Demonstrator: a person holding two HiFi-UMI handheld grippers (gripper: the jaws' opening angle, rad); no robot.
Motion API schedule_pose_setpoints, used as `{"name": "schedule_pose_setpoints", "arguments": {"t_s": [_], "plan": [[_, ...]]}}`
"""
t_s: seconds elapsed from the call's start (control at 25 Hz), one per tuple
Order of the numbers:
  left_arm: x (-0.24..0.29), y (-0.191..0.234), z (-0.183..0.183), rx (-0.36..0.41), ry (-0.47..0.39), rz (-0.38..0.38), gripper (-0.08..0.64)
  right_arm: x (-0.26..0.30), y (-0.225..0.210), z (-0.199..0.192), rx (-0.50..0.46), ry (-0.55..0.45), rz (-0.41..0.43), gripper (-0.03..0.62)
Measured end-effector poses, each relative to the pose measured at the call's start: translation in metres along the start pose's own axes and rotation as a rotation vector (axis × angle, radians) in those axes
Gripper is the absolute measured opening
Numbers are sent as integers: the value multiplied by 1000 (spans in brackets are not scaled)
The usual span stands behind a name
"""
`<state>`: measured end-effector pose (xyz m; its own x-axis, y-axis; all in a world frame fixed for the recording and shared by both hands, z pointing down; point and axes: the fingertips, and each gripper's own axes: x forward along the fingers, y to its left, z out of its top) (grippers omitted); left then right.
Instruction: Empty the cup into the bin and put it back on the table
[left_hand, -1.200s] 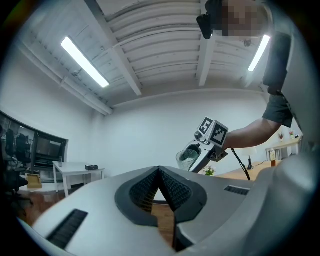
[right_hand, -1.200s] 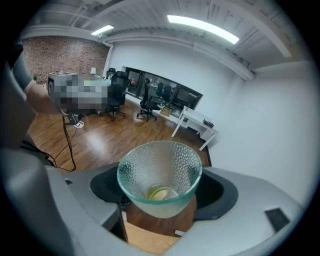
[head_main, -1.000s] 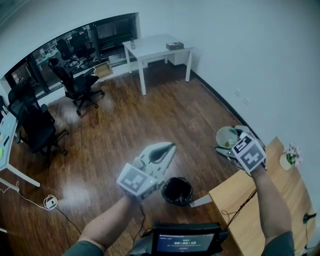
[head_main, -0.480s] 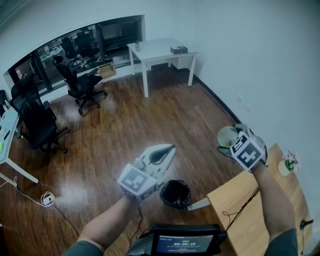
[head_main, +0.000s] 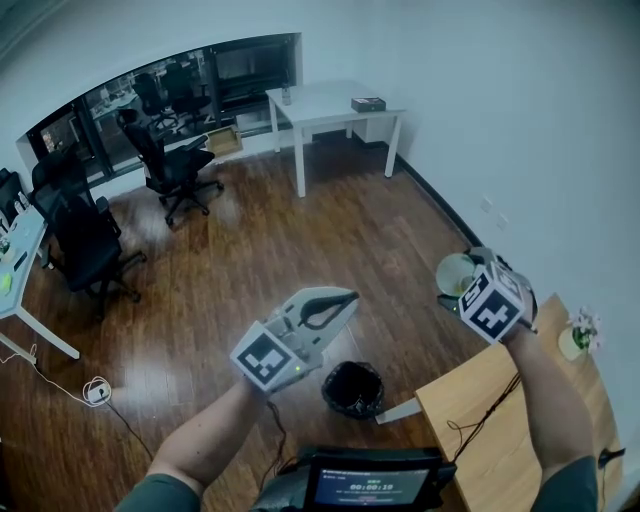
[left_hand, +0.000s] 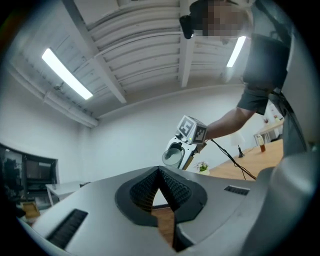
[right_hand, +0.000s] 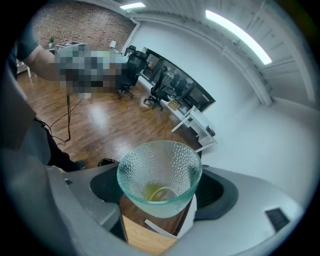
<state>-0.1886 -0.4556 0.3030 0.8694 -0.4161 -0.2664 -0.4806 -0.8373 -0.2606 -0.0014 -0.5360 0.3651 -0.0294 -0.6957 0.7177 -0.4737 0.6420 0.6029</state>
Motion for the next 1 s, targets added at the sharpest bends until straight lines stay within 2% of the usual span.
{"name": "schedule_pose_setpoints", "arguments": {"t_s": [0.08, 0.16, 0.32, 0.64, 1.0], "plan": [[-3, -5, 5, 73, -6, -40, -6, -1, 0, 3, -7, -4, -2, 399], [-4, -7, 6, 102, -5, -38, -6, 0, 2, 3, -11, -5, -3, 399], [-7, -8, 7, 106, -16, 0, -6, 0, 5, 4, -31, 5, -9, 397], [-3, -7, 26, 145, -64, 5, -6, -2, 6, 5, -101, 41, -44, 397], [4, -10, 22, 146, -36, 14, -6, -1, -4, 8, -181, 84, -80, 397]]}}
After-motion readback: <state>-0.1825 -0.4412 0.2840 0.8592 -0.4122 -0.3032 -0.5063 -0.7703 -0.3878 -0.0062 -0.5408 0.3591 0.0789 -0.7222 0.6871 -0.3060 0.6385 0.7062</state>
